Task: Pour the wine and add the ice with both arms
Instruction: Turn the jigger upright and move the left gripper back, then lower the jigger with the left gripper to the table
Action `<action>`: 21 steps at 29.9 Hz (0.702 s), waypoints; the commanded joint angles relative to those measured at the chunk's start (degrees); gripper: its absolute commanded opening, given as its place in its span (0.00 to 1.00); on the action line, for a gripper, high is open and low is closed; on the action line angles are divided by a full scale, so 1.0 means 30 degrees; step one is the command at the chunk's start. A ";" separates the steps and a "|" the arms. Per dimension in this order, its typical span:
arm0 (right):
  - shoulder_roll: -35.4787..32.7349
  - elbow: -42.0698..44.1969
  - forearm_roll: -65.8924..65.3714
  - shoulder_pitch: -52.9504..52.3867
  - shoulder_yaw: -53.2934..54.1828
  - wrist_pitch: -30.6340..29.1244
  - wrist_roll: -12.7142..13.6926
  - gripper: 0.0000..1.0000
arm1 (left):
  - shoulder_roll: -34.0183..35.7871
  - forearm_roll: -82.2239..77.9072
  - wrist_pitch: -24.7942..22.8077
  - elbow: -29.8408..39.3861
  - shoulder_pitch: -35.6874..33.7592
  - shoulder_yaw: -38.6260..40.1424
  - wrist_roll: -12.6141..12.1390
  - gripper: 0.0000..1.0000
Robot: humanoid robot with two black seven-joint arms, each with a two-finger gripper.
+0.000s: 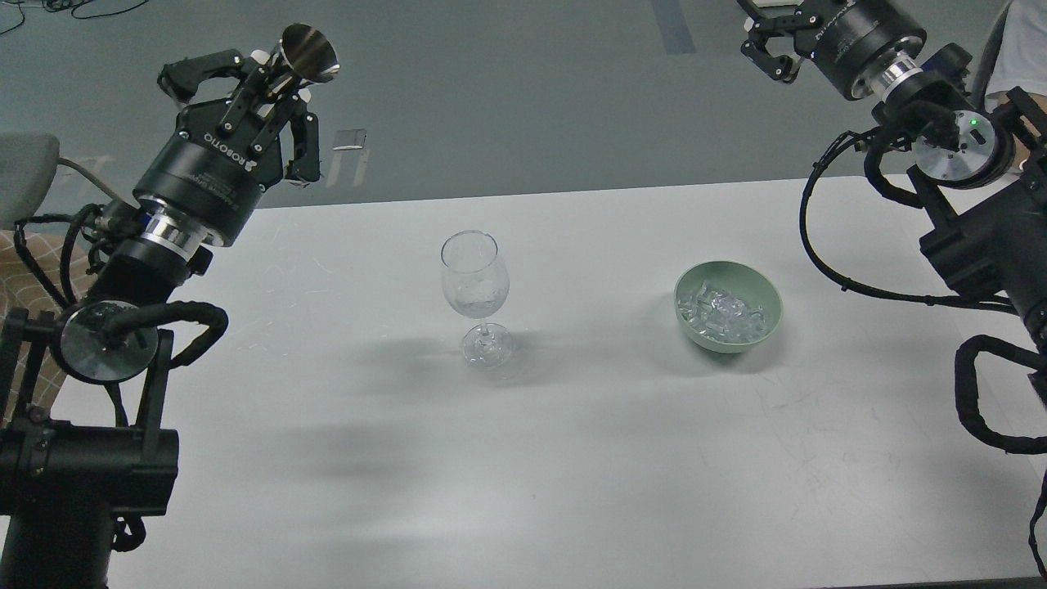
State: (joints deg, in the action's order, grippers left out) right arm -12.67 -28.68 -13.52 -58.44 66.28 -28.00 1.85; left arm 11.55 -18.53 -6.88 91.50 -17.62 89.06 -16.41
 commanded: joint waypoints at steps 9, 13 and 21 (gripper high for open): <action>-0.0084 0.0038 -0.0092 0.0407 -0.0062 0.0001 -0.0001 1.00 | -0.0014 0.5150 -0.0197 -0.9193 0.0189 0.1045 0.2686 0.13; -0.0025 0.0038 -0.0092 0.0613 -0.0091 0.0001 -0.0001 1.00 | -0.0014 0.5180 -0.0576 -1.1074 0.0013 0.0986 0.2569 0.14; 0.0180 0.0038 -0.0209 0.0701 -0.0091 0.0001 -0.0001 1.00 | -0.0160 0.5150 -0.1633 -1.5147 -0.1627 0.0693 0.2598 0.14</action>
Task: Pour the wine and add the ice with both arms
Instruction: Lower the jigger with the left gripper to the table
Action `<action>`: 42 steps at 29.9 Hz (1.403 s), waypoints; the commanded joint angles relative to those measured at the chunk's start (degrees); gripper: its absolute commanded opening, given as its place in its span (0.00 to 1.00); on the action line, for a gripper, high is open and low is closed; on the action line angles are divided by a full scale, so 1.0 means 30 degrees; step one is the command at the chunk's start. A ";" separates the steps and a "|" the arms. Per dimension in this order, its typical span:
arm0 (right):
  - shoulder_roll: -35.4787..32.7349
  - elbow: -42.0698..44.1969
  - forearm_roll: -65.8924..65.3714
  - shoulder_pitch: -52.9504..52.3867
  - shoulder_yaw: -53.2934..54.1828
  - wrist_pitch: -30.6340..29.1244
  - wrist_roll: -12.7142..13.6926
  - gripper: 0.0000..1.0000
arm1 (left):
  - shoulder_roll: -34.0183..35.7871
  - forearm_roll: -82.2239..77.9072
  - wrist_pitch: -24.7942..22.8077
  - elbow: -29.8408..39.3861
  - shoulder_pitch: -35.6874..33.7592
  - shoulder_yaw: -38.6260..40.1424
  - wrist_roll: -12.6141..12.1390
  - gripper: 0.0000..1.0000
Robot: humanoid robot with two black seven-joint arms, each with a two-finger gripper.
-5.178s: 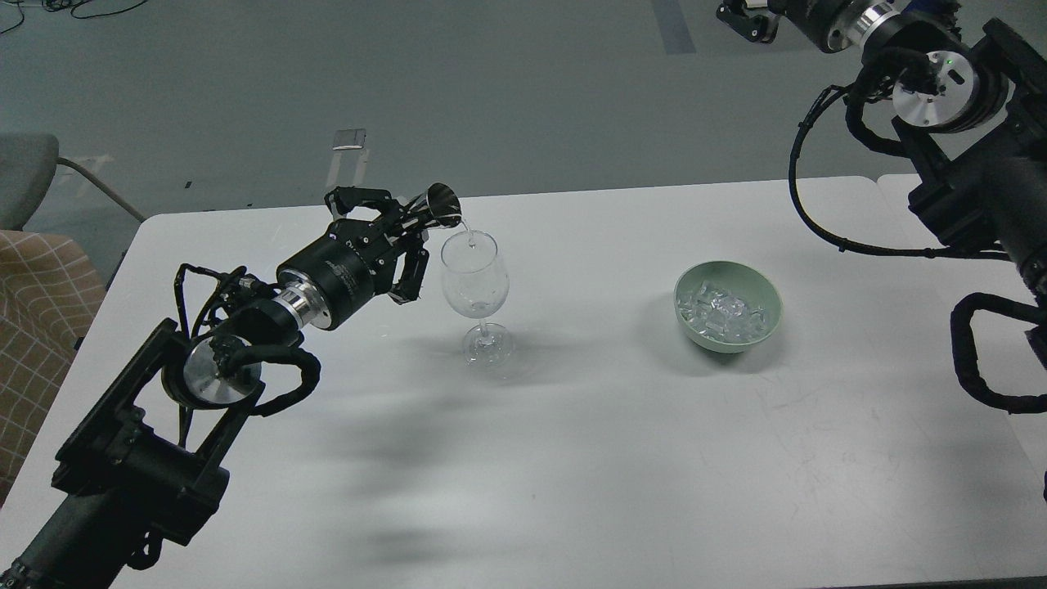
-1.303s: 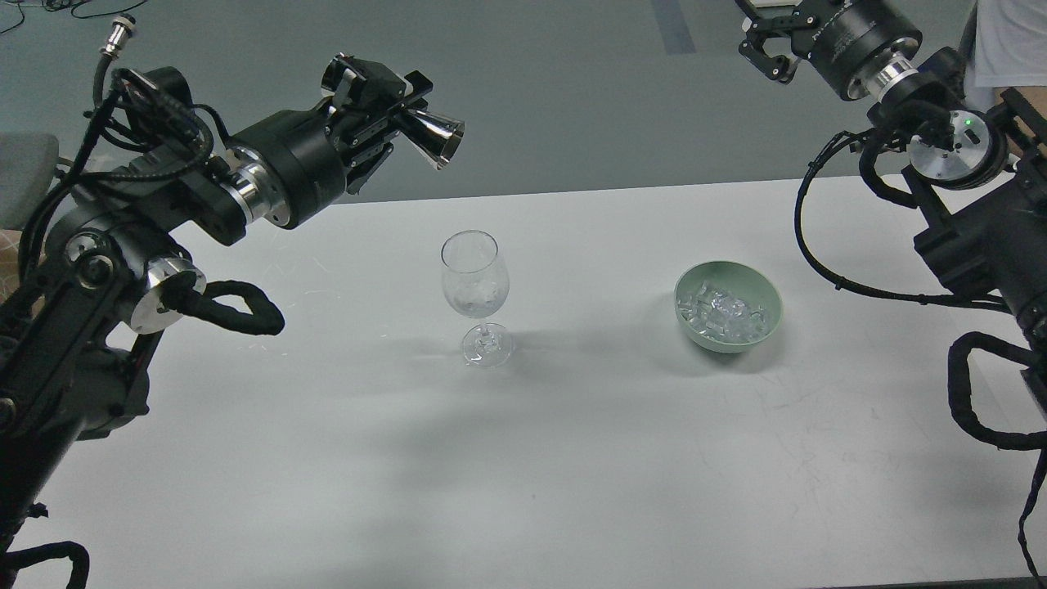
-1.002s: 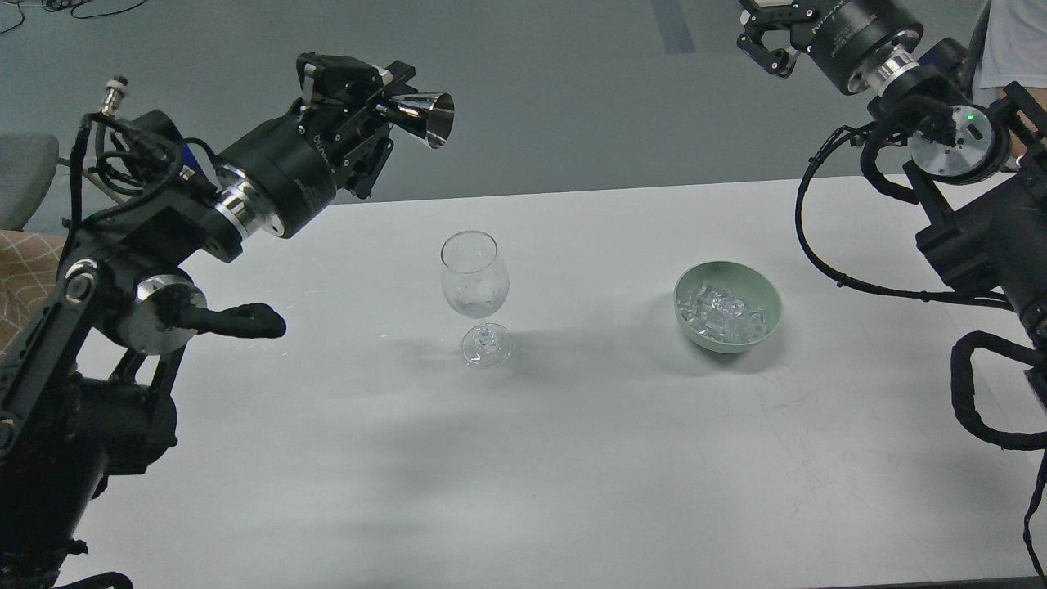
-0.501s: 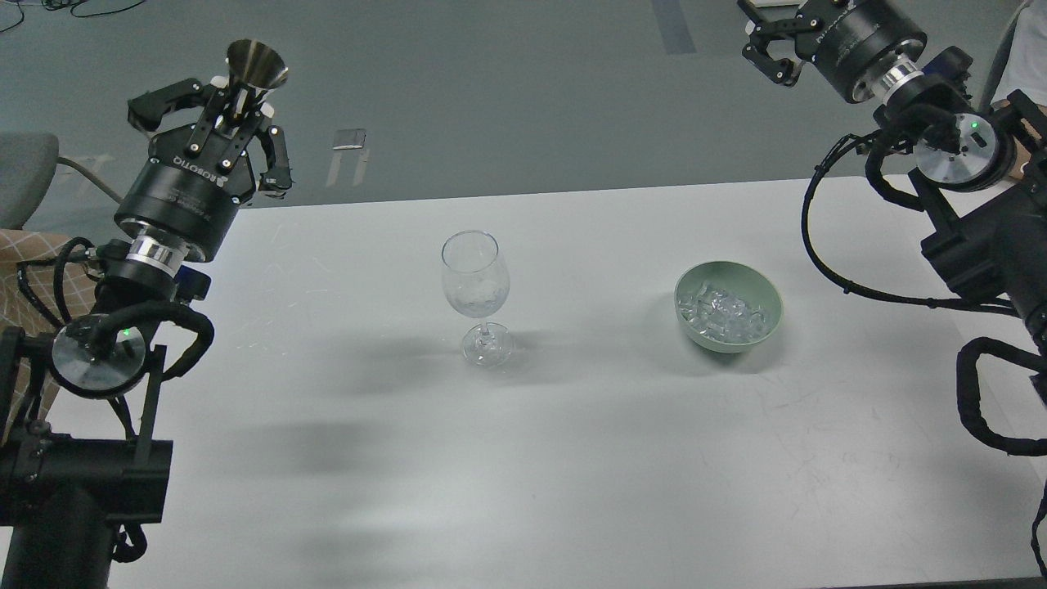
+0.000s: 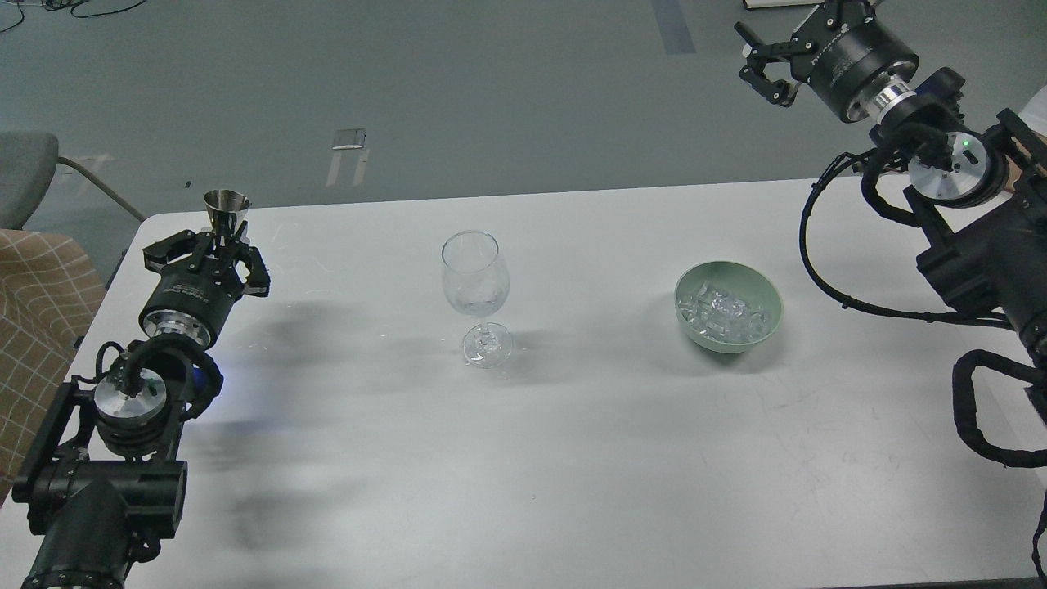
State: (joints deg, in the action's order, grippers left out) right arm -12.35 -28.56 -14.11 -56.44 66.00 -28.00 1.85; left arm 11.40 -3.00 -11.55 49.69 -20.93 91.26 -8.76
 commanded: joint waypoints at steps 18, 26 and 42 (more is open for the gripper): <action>0.0805 0.0087 -0.0072 0.0794 0.0088 0.0000 -0.0177 1.00 | -0.1104 -0.0025 -0.0604 -0.4728 -0.2105 -0.0742 0.0371 0.22; 0.0659 0.0087 -0.0072 0.0823 0.0059 0.0000 -0.0148 1.00 | -0.1104 0.0005 -0.0604 -0.4757 -0.2311 -0.0742 0.0342 0.29; 0.0600 0.0058 -0.0101 0.0823 0.0059 0.0000 -0.0148 1.00 | -0.1075 -0.0025 -0.0603 -0.4669 -0.2311 -0.0742 0.0225 0.45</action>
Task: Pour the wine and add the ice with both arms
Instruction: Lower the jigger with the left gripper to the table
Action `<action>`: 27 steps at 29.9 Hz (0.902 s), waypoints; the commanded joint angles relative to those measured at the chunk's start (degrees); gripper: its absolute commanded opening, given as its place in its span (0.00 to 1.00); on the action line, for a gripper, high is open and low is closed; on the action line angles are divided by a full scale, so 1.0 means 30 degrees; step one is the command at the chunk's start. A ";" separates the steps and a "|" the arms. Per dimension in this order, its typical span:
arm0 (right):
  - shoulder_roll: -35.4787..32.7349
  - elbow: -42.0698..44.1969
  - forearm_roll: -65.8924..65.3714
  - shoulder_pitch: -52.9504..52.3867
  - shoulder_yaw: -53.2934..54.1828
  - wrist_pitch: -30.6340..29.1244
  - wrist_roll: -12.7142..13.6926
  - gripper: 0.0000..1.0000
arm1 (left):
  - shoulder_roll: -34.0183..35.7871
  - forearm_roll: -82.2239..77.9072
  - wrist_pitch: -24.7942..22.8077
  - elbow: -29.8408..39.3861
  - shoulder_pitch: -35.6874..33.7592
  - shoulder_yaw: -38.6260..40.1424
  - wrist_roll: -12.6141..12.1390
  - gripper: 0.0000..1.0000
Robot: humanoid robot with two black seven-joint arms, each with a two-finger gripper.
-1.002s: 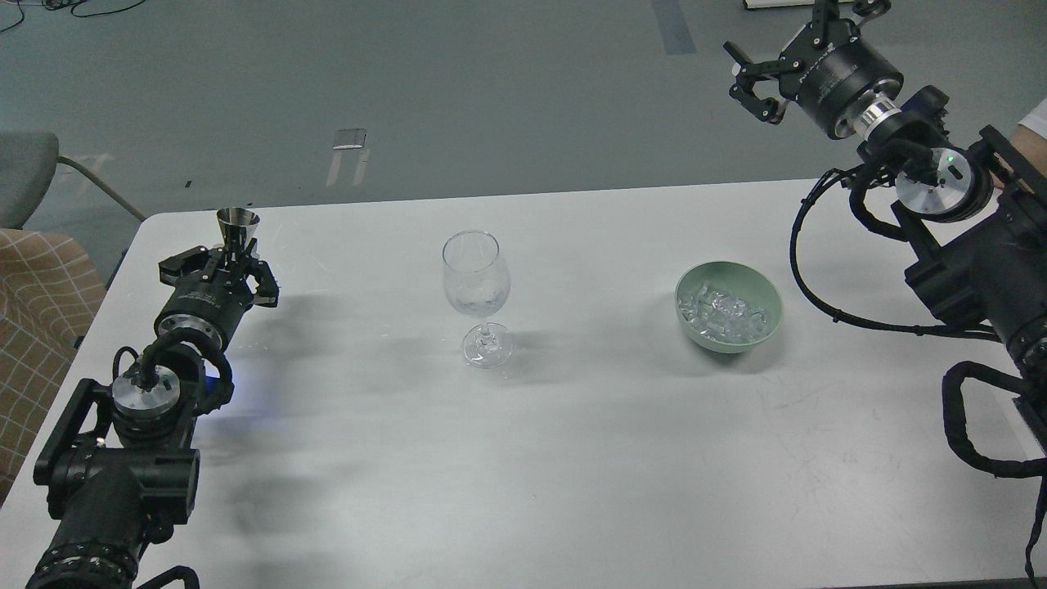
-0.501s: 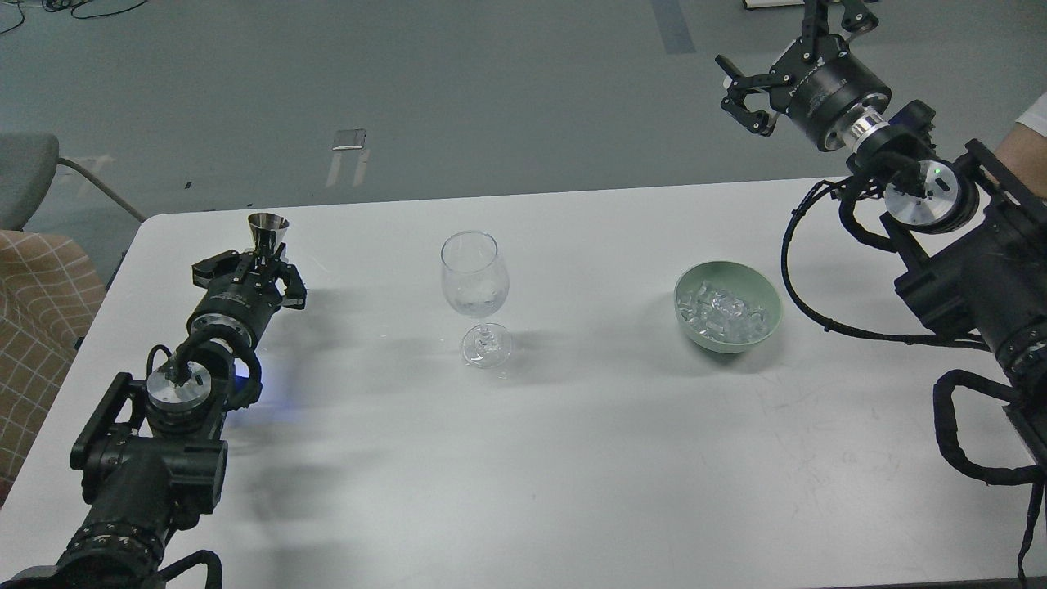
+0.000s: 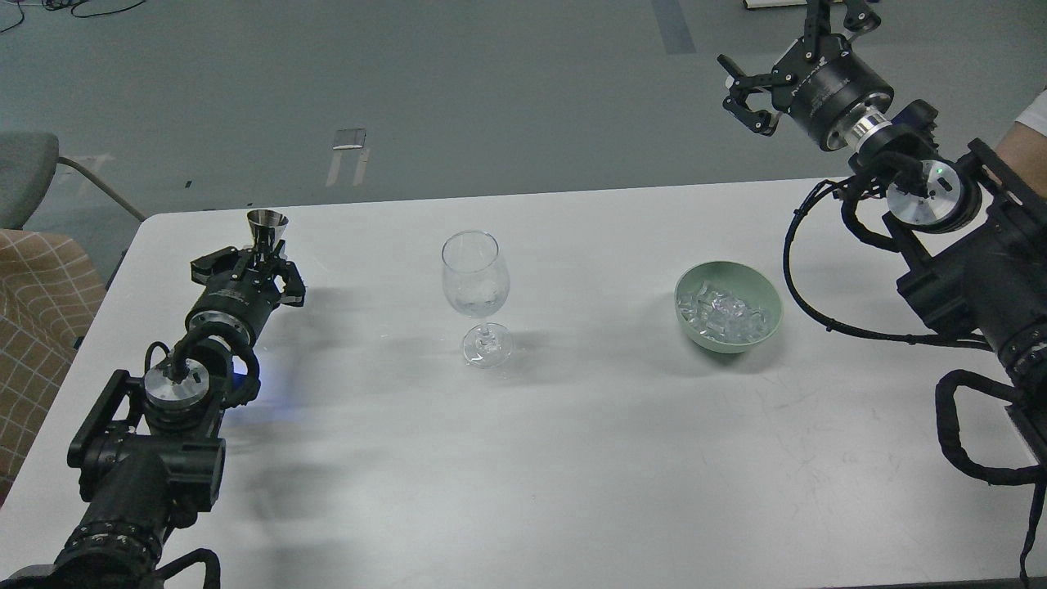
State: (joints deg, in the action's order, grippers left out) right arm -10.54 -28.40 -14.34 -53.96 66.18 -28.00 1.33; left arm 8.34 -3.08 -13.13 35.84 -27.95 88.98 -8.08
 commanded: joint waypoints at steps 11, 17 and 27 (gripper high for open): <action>-0.0032 0.0003 -0.0024 -0.0060 0.0001 0.0000 0.0026 1.00 | -0.0025 0.0000 -0.0105 -0.0024 -0.0001 0.0016 -0.0030 0.47; -0.0091 0.0003 -0.0024 -0.0060 0.0001 0.0000 0.0027 1.00 | 0.0004 0.0000 -0.0105 0.0035 -0.0059 -0.0013 -0.0060 0.47; -0.0091 0.0003 -0.0024 -0.0060 -0.0029 0.0000 0.0027 1.00 | 0.0004 0.0000 -0.0134 0.0094 -0.0148 -0.0013 -0.0118 0.54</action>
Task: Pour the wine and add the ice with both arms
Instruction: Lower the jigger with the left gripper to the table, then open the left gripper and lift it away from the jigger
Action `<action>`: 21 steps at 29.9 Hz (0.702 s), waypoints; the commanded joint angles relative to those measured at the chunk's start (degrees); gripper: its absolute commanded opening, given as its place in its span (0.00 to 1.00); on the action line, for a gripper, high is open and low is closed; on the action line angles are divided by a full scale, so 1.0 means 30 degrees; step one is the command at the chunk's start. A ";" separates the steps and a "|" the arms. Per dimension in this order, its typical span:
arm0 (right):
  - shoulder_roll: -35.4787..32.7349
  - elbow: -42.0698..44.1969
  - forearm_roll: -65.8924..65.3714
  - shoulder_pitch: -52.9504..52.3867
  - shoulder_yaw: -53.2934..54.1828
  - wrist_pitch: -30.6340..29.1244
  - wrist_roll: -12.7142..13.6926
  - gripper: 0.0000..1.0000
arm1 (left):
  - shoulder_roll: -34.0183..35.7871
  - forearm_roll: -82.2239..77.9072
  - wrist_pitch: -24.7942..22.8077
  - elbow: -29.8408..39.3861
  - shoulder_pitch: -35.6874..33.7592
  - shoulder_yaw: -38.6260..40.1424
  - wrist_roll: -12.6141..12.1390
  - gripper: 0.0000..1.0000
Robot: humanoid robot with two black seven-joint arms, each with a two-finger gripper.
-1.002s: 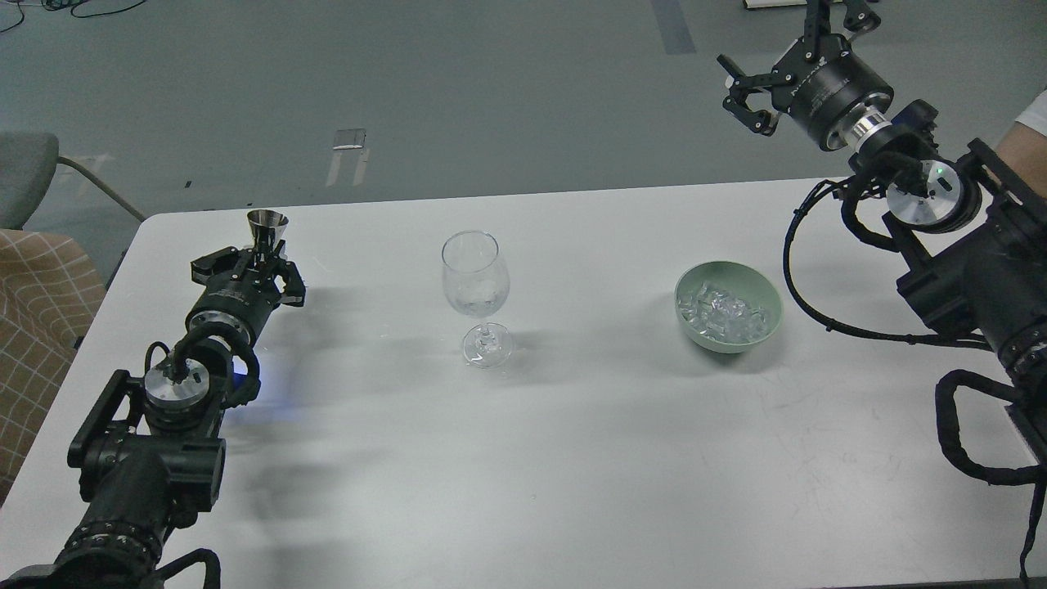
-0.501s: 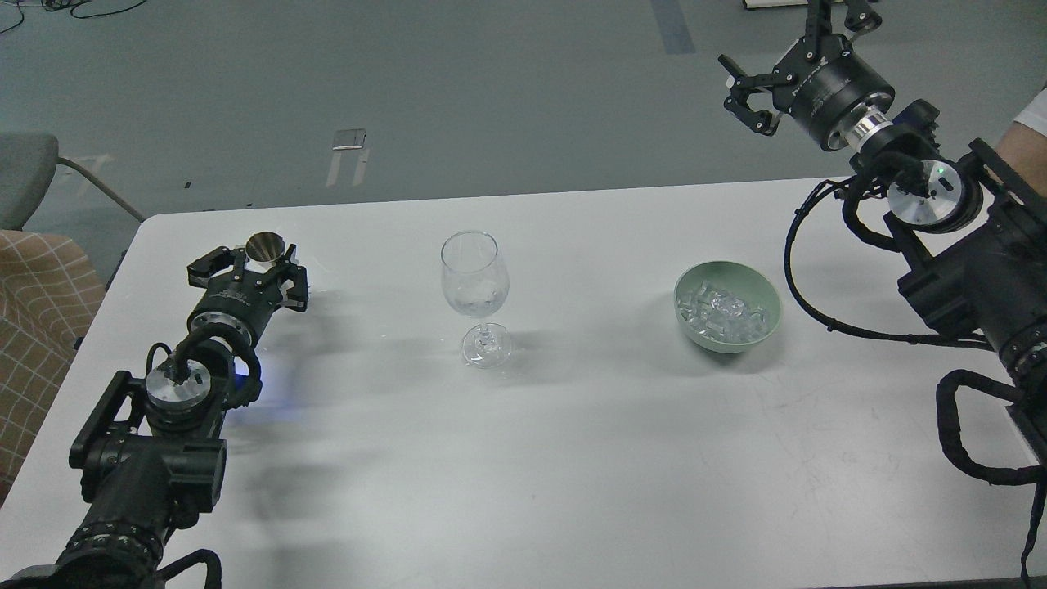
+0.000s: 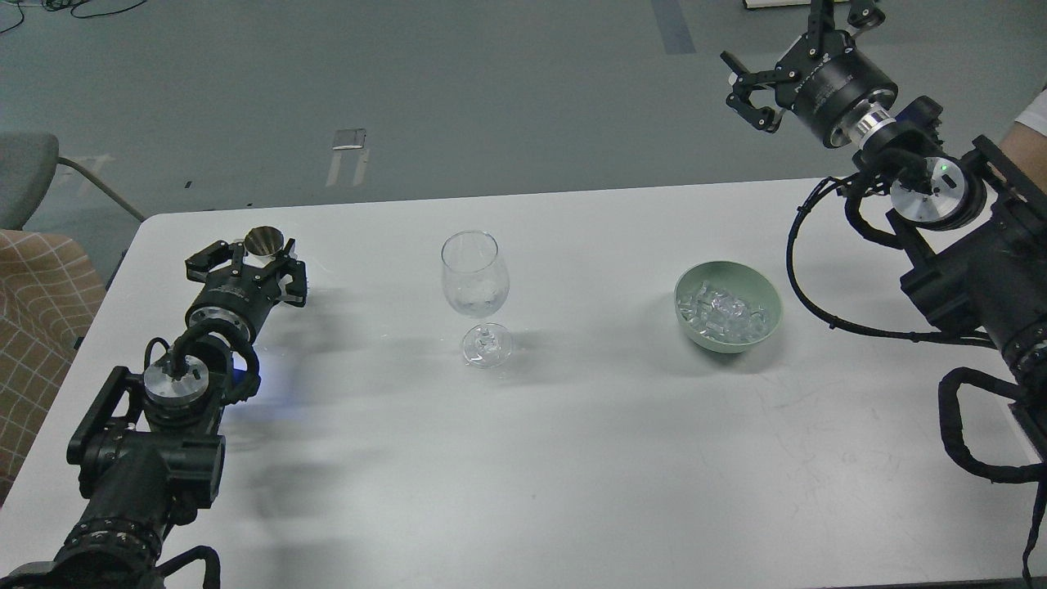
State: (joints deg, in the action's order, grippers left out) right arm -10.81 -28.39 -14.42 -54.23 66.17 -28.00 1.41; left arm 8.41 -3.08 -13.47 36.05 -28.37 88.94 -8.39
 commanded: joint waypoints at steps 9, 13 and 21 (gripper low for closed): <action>0.0029 0.0000 0.0001 0.0031 0.0005 0.0000 -0.0002 1.00 | 0.0011 0.0000 -0.0021 0.0025 -0.0007 -0.0029 -0.0045 0.58; -0.0001 0.0000 0.0001 0.0002 0.0005 0.0000 -0.0002 1.00 | -0.0019 -0.0029 -0.0021 0.0142 -0.0065 -0.0029 -0.0045 0.59; 0.0000 0.0000 0.0001 -0.0145 0.0005 0.0000 -0.0002 1.00 | 0.0040 0.0001 0.0067 0.0550 -0.0387 0.0001 -0.0045 0.65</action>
State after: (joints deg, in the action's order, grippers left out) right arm -10.80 -28.39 -14.42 -54.52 66.18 -28.00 1.41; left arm 8.39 -3.14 -13.47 36.75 -29.34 88.87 -8.53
